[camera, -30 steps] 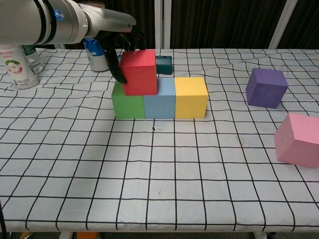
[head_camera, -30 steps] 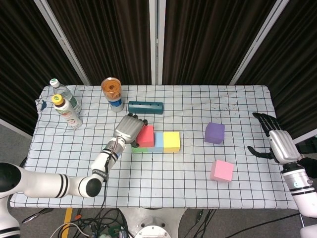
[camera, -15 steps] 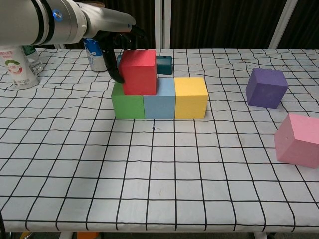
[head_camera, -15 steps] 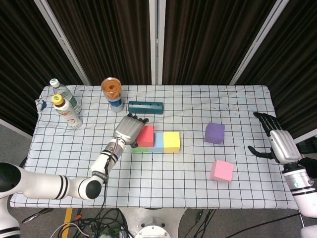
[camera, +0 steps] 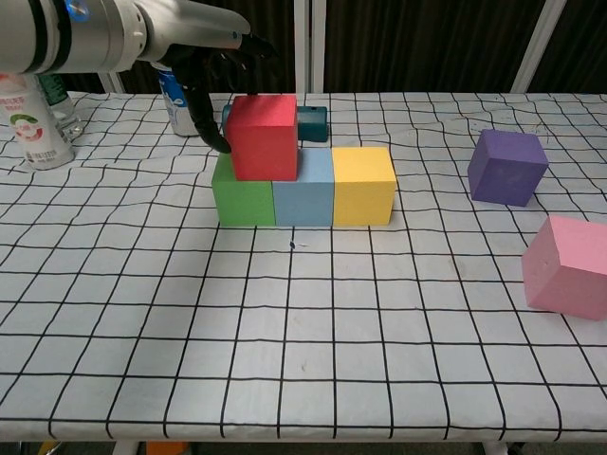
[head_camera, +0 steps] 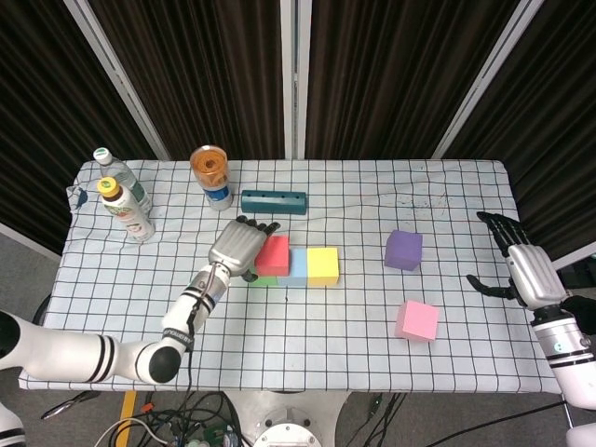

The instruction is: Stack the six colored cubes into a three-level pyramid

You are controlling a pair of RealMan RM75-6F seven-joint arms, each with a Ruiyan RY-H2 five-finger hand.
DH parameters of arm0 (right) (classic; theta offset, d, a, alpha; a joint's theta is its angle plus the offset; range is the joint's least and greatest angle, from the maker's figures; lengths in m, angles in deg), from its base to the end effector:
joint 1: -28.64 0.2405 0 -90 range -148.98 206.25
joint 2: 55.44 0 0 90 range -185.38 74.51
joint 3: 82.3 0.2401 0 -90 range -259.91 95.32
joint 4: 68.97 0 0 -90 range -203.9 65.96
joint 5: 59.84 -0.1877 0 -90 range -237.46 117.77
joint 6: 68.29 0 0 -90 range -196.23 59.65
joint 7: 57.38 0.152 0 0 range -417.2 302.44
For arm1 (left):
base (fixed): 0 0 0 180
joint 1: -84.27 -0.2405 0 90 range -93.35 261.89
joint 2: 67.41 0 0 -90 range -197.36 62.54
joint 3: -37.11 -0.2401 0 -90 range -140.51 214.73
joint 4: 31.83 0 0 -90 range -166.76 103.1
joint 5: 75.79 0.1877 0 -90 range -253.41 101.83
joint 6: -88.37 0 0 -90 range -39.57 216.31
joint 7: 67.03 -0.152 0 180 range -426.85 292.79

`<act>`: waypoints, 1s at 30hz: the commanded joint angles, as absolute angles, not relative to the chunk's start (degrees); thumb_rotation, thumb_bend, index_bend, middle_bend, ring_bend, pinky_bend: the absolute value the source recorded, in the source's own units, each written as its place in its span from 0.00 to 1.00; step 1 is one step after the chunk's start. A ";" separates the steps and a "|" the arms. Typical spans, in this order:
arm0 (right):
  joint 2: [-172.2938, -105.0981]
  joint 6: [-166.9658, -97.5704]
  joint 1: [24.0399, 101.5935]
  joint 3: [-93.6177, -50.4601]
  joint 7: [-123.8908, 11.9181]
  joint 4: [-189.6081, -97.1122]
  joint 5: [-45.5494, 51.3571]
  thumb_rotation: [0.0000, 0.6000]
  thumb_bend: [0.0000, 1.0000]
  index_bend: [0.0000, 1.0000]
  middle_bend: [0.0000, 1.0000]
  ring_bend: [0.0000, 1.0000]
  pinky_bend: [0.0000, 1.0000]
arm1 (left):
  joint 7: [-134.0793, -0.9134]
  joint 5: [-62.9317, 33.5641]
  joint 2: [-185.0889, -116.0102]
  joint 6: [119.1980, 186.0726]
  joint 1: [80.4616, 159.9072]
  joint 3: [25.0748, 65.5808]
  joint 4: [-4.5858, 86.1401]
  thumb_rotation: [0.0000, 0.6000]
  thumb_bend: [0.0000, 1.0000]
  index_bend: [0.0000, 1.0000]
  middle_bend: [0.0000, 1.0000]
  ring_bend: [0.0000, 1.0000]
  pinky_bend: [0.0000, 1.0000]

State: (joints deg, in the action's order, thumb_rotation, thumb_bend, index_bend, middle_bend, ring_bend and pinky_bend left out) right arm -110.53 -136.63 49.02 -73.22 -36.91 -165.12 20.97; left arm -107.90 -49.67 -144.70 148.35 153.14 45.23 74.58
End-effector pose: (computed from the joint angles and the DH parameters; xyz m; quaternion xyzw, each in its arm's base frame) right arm -0.2382 -0.2766 0.1956 0.5934 -0.4611 0.4688 0.4642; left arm -0.0287 0.3456 0.0333 -0.7912 -0.3450 -0.2935 0.4109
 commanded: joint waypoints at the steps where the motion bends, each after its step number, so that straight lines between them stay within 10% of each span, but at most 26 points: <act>1: -111.50 -133.42 49.82 -73.57 -36.21 -163.65 19.00 1.00 0.17 0.00 0.07 0.00 0.00 | -104.05 -43.65 -141.38 150.22 149.66 44.92 78.08 1.00 0.09 0.12 0.25 0.24 0.20; 30: -134.30 -111.86 67.33 -70.31 -59.09 -142.71 -2.45 1.00 0.10 0.00 0.16 0.00 0.00 | -79.95 -9.58 -128.59 165.42 120.71 37.16 76.18 1.00 0.09 0.16 0.25 0.24 0.18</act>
State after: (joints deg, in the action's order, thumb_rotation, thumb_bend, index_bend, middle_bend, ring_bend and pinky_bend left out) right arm -133.21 -112.79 66.43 -70.41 -58.07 -143.84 -1.72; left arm -81.02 -10.64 -128.94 164.93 121.59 37.27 76.79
